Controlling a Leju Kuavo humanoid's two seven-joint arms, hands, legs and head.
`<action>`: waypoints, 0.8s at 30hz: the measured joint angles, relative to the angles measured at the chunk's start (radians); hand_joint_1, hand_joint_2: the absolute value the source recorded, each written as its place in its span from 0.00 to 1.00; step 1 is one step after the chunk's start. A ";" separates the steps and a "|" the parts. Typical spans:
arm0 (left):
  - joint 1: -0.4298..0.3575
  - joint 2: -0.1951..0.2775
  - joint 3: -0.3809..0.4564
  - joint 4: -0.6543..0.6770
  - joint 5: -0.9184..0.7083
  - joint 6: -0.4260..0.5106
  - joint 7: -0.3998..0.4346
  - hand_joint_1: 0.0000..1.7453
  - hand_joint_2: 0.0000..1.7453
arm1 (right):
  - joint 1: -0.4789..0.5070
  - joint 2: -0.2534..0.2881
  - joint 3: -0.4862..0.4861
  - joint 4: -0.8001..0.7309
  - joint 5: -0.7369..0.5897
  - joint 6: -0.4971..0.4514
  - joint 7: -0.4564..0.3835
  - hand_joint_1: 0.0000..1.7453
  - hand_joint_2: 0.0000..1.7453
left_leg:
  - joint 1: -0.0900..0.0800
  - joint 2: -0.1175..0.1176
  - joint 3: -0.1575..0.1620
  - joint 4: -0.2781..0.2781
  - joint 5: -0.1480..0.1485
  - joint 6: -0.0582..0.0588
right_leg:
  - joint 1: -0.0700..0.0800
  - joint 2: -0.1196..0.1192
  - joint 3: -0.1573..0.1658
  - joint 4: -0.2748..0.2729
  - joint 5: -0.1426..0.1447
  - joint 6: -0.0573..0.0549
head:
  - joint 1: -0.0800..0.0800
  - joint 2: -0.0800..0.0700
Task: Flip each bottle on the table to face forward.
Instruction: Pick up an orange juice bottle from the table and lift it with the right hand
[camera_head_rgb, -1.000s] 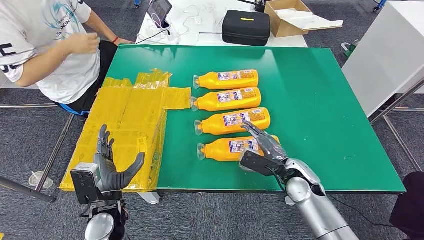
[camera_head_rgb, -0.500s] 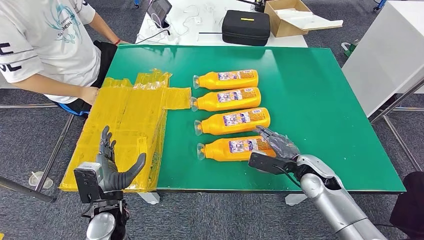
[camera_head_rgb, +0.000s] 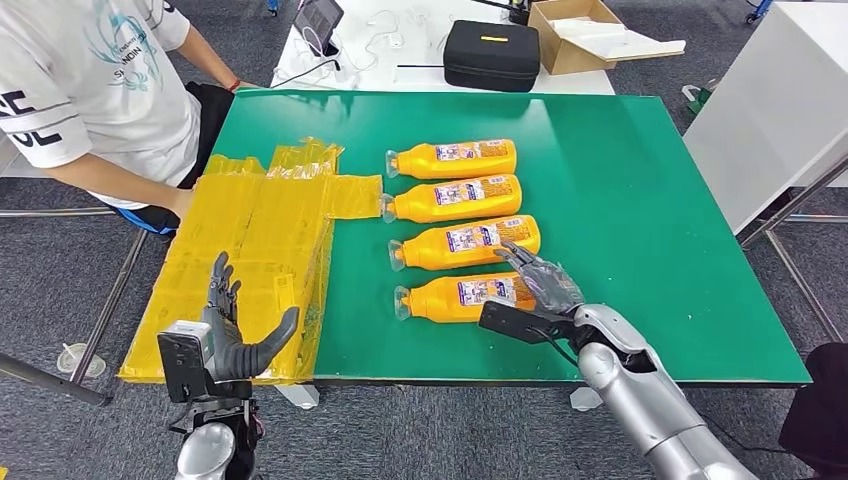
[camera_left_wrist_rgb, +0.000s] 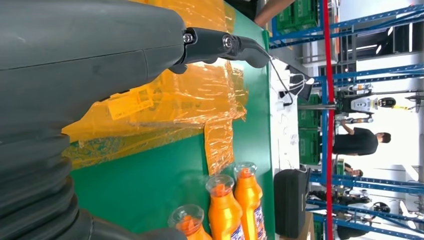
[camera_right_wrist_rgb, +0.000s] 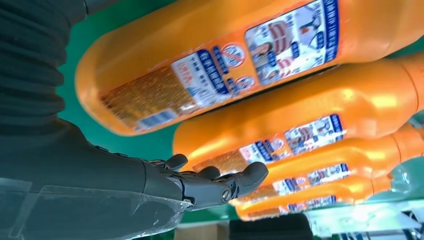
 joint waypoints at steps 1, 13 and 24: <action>-0.001 0.000 0.000 0.002 0.000 -0.001 0.000 0.00 1.00 | -0.004 0.005 0.000 0.010 -0.002 0.003 -0.003 0.00 1.00 | 0.000 0.000 0.000 0.000 0.000 0.000 | 0.000 0.000 0.000 0.000 0.000 0.000 | 0.000 0.000; -0.008 0.000 -0.010 0.022 0.007 -0.008 0.006 0.00 1.00 | -0.044 0.038 0.014 0.104 -0.005 0.026 -0.009 0.00 1.00 | 0.000 0.000 0.000 0.000 0.000 0.000 | 0.000 0.000 0.000 0.000 0.000 0.000 | 0.000 0.000; -0.008 0.000 -0.010 0.038 0.027 -0.018 0.018 0.00 1.00 | -0.093 -0.021 0.062 0.131 -0.015 0.116 0.054 0.00 1.00 | 0.000 0.000 0.000 0.000 0.000 0.001 | 0.000 0.000 0.000 0.000 0.000 0.000 | 0.000 0.000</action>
